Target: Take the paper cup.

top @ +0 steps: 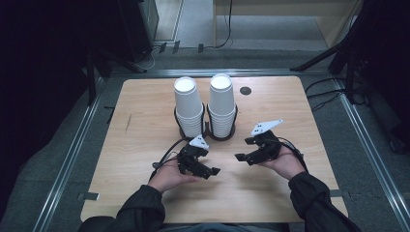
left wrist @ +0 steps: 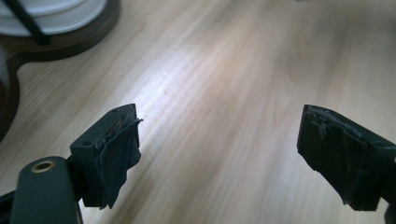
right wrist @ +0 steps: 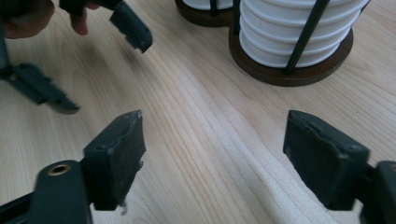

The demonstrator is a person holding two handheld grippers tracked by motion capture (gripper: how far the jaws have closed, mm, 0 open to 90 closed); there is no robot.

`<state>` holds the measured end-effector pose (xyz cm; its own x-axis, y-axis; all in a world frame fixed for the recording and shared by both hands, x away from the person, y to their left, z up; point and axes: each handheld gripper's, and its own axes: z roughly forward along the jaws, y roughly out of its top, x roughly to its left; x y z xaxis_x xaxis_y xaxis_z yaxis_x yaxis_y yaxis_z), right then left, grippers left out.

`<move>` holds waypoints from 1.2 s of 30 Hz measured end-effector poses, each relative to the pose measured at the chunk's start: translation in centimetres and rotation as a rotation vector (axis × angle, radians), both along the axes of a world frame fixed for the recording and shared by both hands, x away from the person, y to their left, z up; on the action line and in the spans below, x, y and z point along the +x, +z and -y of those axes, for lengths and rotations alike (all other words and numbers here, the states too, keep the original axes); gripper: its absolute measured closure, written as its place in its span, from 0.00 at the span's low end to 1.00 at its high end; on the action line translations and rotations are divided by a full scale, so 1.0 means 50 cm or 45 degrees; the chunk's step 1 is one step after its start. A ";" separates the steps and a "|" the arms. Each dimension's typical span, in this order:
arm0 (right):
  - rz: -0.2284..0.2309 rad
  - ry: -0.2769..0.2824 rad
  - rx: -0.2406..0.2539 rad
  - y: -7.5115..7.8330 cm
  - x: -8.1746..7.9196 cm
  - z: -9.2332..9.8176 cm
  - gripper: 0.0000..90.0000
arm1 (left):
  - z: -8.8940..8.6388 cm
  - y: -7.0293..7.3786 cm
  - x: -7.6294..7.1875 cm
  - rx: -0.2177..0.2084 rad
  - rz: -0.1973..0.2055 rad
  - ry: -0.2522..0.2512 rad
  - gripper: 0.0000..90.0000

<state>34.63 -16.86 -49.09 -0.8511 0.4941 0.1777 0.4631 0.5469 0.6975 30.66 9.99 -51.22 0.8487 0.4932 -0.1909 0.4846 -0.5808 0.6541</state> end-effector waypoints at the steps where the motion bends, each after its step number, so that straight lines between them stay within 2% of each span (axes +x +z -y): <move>1: -0.021 0.002 0.014 0.001 0.000 0.001 0.39 | -0.003 0.003 -0.002 0.024 0.029 -0.016 0.16; 3: -0.062 0.021 0.033 0.005 0.000 0.000 0.47 | -0.007 0.007 -0.002 0.054 0.061 -0.011 0.17; 4: -0.062 0.021 0.033 0.005 0.000 0.000 0.47 | -0.007 0.007 -0.002 0.054 0.061 -0.011 0.18; 6: -0.069 0.049 0.048 0.007 -0.003 -0.005 0.50 | -0.012 0.014 -0.002 0.038 0.029 -0.006 0.19; 8: -0.084 0.061 0.046 0.005 -0.005 -0.012 0.52 | -0.017 0.023 -0.004 0.033 0.032 -0.012 0.36; 10: -0.075 0.064 0.035 0.005 -0.006 -0.013 0.52 | -0.021 0.028 -0.005 0.026 0.067 0.005 0.34; 11: -0.048 0.079 0.012 0.004 -0.010 -0.017 0.51 | -0.024 0.030 -0.003 0.027 0.078 0.010 0.36; 14: -0.057 0.089 0.003 0.008 -0.009 -0.018 0.50 | -0.025 0.030 -0.003 0.024 0.074 0.016 0.43; 15: -0.083 0.079 0.023 0.015 -0.008 -0.019 0.46 | -0.023 0.029 -0.003 0.027 0.079 0.025 0.43; 18: -0.083 0.066 0.054 0.022 -0.007 -0.018 0.39 | -0.019 0.029 -0.004 0.020 0.095 0.025 0.47; 21: -0.094 0.046 0.050 0.022 -0.005 -0.018 0.37 | -0.020 0.030 -0.005 0.019 0.097 0.019 0.50; 24: -0.103 0.044 0.035 0.023 -0.005 -0.018 0.38 | -0.023 0.034 -0.005 0.005 0.099 0.036 0.53; 30: -0.105 0.041 0.044 0.028 -0.003 -0.014 0.43 | -0.029 0.040 0.000 -0.010 0.098 0.061 0.60; 32: -0.110 0.042 0.041 0.027 -0.003 -0.012 0.43 | -0.026 0.043 0.001 -0.022 0.064 0.083 0.66; 36: -0.119 0.060 0.032 0.025 -0.001 -0.012 0.45 | -0.023 0.048 0.003 -0.009 0.071 0.091 0.71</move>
